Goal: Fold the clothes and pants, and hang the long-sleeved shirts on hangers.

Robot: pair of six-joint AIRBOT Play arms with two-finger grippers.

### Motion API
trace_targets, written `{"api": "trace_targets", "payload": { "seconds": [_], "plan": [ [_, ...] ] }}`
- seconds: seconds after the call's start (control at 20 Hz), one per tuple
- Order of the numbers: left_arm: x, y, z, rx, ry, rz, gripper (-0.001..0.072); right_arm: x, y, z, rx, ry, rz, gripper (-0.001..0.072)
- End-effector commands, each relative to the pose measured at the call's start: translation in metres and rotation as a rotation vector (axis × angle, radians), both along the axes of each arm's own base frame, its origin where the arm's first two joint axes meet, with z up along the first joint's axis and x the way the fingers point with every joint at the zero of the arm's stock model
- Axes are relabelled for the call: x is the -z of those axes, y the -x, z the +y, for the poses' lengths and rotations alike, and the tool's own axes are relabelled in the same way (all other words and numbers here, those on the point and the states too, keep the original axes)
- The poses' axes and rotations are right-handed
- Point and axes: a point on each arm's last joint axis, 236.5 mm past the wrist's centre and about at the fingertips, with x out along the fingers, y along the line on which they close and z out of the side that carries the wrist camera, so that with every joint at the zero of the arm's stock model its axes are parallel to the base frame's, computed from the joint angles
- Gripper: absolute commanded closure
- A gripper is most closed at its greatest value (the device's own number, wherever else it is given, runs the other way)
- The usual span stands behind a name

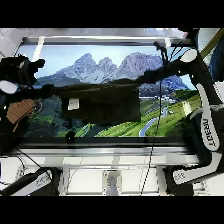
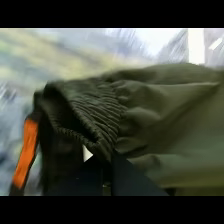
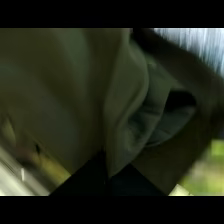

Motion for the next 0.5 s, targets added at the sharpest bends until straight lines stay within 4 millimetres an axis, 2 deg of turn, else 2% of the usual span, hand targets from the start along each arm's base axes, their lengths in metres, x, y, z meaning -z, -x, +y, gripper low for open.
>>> {"api": "trace_targets", "payload": {
  "seconds": [0.0,0.1,0.2,0.3,0.45],
  "plan": [
    [0.022,0.063,0.021,0.041,-0.173,0.119,0.0686,0.044,0.068,-0.018,-0.045,0.109,0.188,0.0708],
    [0.043,0.086,0.019,0.045,-0.173,0.164,0.0685,0.078,0.090,-0.013,-0.022,0.112,0.240,0.0707],
    [0.066,0.100,0.011,0.059,-0.161,0.212,0.0685,0.113,0.099,-0.002,-0.003,0.126,0.251,0.0707],
    [0.082,0.106,0.005,0.073,-0.161,0.231,0.0685,0.138,0.096,0.010,0.018,0.144,0.221,0.0707],
    [0.096,0.113,0.005,0.086,-0.176,0.272,0.0685,0.159,0.087,0.020,0.029,0.158,0.199,0.0707]
  ]
}}
